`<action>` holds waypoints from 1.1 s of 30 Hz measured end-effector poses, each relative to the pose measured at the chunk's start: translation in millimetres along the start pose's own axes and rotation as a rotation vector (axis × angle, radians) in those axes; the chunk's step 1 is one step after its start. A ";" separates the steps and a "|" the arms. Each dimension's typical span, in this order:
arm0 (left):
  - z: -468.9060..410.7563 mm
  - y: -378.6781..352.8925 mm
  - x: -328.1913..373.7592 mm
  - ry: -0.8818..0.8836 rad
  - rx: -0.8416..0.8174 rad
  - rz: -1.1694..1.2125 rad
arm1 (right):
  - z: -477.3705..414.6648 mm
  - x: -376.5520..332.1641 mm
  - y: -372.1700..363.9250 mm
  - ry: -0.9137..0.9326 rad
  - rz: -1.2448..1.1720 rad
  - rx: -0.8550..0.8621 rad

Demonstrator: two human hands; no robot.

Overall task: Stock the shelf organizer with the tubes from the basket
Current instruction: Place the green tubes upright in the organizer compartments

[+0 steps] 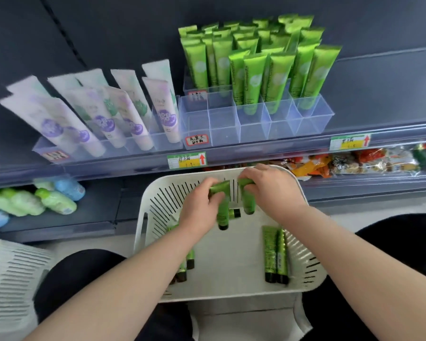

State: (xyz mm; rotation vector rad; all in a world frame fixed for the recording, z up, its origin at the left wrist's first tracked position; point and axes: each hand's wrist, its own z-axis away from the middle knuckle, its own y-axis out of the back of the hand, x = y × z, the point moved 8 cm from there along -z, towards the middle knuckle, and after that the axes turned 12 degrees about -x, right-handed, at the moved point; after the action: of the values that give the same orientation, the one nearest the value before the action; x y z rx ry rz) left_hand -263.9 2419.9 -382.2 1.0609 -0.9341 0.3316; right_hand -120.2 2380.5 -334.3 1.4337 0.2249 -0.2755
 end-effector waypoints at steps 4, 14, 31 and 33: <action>-8.2 55.6 58.6 -0.139 0.178 0.008 | 9.5 -10.2 72.4 0.019 0.039 0.181; -47.6 159.2 179.8 -0.288 0.494 -0.024 | -0.1 -22.0 189.7 0.076 0.086 0.556; -163.5 140.0 155.6 -0.104 0.274 -0.296 | -48.6 1.0 178.2 0.145 0.036 0.566; -156.2 144.3 157.5 -0.109 0.312 -0.308 | -51.1 -3.3 180.1 0.146 0.022 0.563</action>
State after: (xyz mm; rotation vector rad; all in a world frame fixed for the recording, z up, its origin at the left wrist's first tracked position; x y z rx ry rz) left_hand -186.7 2593.6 -198.1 1.5017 -0.8141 0.1664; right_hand -65.2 2451.9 -170.3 2.0167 0.2624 -0.2240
